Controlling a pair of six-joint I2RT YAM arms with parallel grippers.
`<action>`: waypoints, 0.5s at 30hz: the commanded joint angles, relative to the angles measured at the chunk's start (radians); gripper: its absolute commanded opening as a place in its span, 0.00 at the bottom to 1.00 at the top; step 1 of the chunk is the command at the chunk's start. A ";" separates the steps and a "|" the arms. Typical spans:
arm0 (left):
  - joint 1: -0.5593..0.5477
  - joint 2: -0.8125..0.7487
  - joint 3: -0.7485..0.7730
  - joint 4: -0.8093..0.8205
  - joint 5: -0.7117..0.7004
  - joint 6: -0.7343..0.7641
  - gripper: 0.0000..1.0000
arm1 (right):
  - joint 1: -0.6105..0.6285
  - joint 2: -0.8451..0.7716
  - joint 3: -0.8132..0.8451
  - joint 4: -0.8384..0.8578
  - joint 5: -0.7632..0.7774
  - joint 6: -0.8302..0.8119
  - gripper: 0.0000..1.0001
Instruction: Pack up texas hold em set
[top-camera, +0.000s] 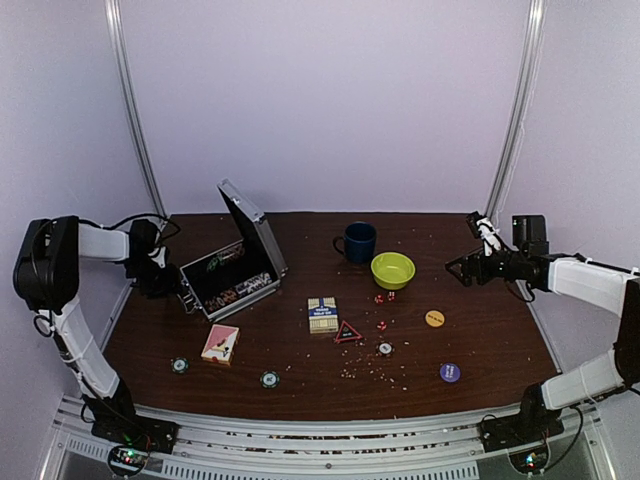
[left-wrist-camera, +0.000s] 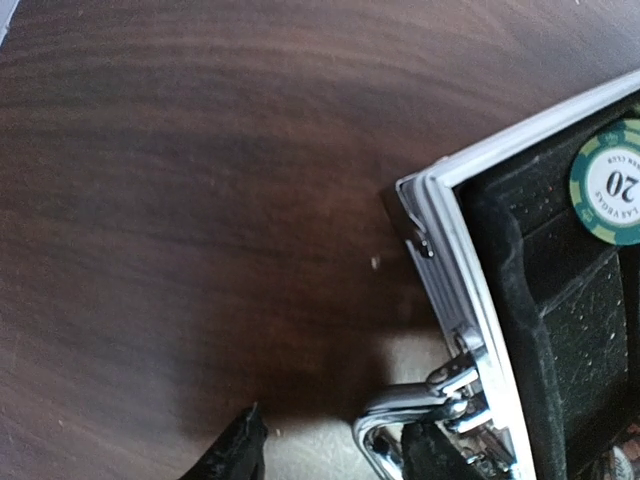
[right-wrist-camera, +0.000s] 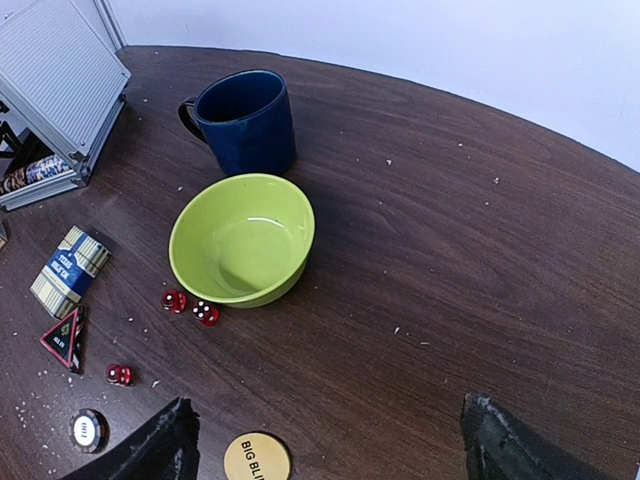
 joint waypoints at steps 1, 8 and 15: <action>0.021 0.040 0.053 0.035 -0.037 -0.024 0.44 | -0.008 0.010 0.004 -0.001 0.001 -0.009 0.91; 0.024 -0.055 0.088 -0.003 0.005 0.039 0.44 | -0.008 0.015 0.004 -0.005 0.008 -0.017 0.91; 0.090 -0.042 0.150 0.015 -0.026 0.016 0.37 | -0.008 0.040 0.015 -0.017 -0.001 -0.022 0.91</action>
